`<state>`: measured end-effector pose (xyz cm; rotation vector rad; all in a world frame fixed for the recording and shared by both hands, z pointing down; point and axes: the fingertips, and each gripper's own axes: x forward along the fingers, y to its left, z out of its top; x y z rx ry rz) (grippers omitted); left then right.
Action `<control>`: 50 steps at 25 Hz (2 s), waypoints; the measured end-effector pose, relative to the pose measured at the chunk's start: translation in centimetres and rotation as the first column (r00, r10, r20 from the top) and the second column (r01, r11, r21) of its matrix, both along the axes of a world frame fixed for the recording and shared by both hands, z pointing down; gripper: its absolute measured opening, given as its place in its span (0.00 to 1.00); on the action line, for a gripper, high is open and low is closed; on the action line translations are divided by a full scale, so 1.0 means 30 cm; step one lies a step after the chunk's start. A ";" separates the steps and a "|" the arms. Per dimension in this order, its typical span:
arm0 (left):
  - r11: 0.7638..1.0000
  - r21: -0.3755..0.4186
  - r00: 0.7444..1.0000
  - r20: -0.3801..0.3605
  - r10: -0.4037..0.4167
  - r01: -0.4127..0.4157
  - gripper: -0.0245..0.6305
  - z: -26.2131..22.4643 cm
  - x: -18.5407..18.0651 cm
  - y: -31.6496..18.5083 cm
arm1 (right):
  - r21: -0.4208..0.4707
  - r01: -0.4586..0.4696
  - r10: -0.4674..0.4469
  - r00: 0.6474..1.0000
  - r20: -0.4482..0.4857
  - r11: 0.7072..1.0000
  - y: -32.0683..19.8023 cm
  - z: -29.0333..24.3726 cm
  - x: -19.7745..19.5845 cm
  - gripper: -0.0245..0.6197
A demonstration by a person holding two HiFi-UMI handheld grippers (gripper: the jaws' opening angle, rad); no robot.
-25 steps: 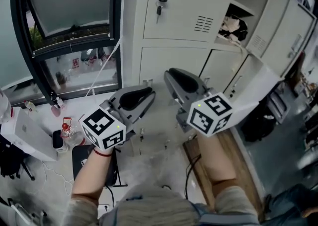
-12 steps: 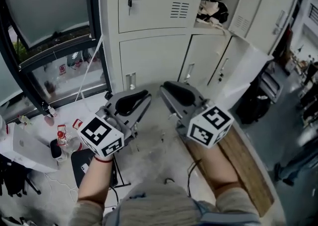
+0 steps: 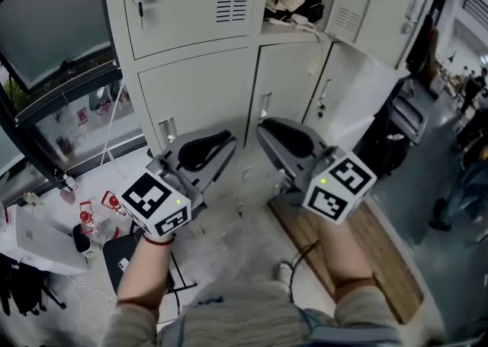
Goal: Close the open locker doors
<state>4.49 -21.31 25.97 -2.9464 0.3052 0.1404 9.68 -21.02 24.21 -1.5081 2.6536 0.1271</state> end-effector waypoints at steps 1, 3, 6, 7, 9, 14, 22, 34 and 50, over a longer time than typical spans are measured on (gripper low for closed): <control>1.000 0.003 1.000 -0.001 0.002 -0.002 0.10 -0.005 0.038 0.000 | 0.000 0.000 0.000 1.000 0.000 1.000 0.003 -0.004 0.037 0.12; 1.000 0.006 1.000 -0.006 0.002 -0.002 0.10 -0.015 0.120 0.001 | 0.002 0.001 -0.001 1.000 -0.003 1.000 0.012 -0.010 0.118 0.12; 1.000 -0.002 1.000 -0.015 0.005 -0.005 0.10 -0.024 0.264 0.003 | -0.003 0.001 -0.001 1.000 -0.006 1.000 0.024 -0.019 0.261 0.12; 1.000 -0.005 1.000 -0.016 0.009 -0.009 0.10 -0.027 0.317 0.007 | -0.007 0.003 -0.003 1.000 -0.005 1.000 0.027 -0.023 0.312 0.12; 1.000 -0.007 1.000 -0.013 0.017 -0.018 0.10 -0.034 0.422 0.016 | -0.012 0.007 -0.007 1.000 -0.004 1.000 0.033 -0.032 0.413 0.12; 0.999 -0.012 0.999 -0.017 0.038 -0.038 0.10 -0.070 0.665 0.045 | -0.010 0.018 -0.018 1.000 -0.019 1.000 0.056 -0.070 0.642 0.12; 0.998 0.020 0.998 -0.020 0.058 -0.057 0.10 -0.146 1.010 0.112 | -0.029 0.042 -0.043 0.999 -0.019 0.999 0.107 -0.127 0.974 0.12; 0.998 0.010 0.998 -0.026 0.065 -0.064 0.10 -0.174 1.297 0.133 | -0.060 0.045 -0.044 0.999 0.016 0.997 0.129 -0.166 1.335 0.12; 0.999 0.002 0.998 -0.030 0.053 -0.053 0.10 -0.187 1.434 0.059 | -0.046 0.092 -0.092 0.996 0.007 0.995 -0.011 -0.240 1.537 0.12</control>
